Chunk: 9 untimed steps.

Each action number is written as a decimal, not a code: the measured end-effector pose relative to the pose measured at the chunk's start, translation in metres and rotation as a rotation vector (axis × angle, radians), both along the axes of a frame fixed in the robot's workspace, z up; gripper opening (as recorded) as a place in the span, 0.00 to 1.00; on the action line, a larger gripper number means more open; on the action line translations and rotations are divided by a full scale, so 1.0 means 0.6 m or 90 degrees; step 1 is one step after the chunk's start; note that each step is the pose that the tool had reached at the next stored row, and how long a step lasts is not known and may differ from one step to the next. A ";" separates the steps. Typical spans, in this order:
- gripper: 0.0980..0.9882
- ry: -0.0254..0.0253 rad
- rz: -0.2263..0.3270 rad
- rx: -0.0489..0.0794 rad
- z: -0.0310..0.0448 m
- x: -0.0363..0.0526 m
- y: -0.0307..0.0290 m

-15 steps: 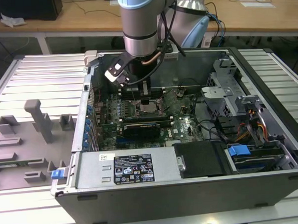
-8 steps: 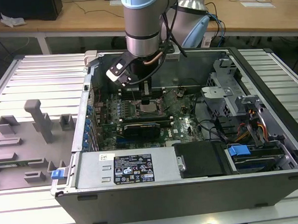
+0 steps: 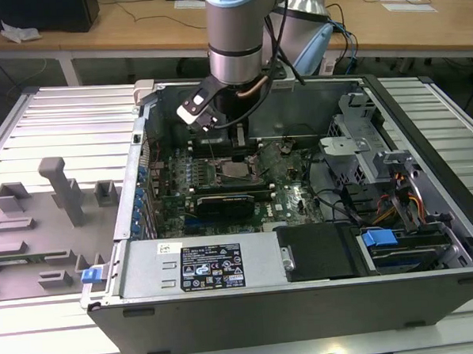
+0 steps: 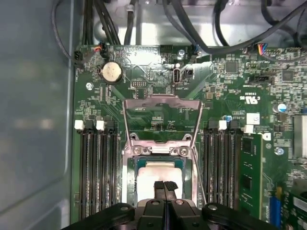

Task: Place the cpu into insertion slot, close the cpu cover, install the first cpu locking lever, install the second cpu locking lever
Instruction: 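Place the cpu into insertion slot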

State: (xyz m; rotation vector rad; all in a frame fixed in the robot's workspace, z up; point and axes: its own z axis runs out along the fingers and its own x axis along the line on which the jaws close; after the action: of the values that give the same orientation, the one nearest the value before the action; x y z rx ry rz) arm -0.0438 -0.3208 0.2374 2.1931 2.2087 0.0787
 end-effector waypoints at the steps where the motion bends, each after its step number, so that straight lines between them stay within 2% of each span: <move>1: 0.01 0.0000 0.000 0.000 0.005 0.000 0.0000; 3: 0.01 0.0000 0.000 0.000 0.015 0.000 0.0000; 8: 0.01 0.0000 0.000 0.000 0.058 0.000 0.0000; 9: 0.01 0.0000 0.000 0.000 0.062 0.000 0.0000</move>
State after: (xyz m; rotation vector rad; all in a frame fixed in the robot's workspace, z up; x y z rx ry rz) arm -0.0438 -0.3208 0.2748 2.1932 2.2087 0.0788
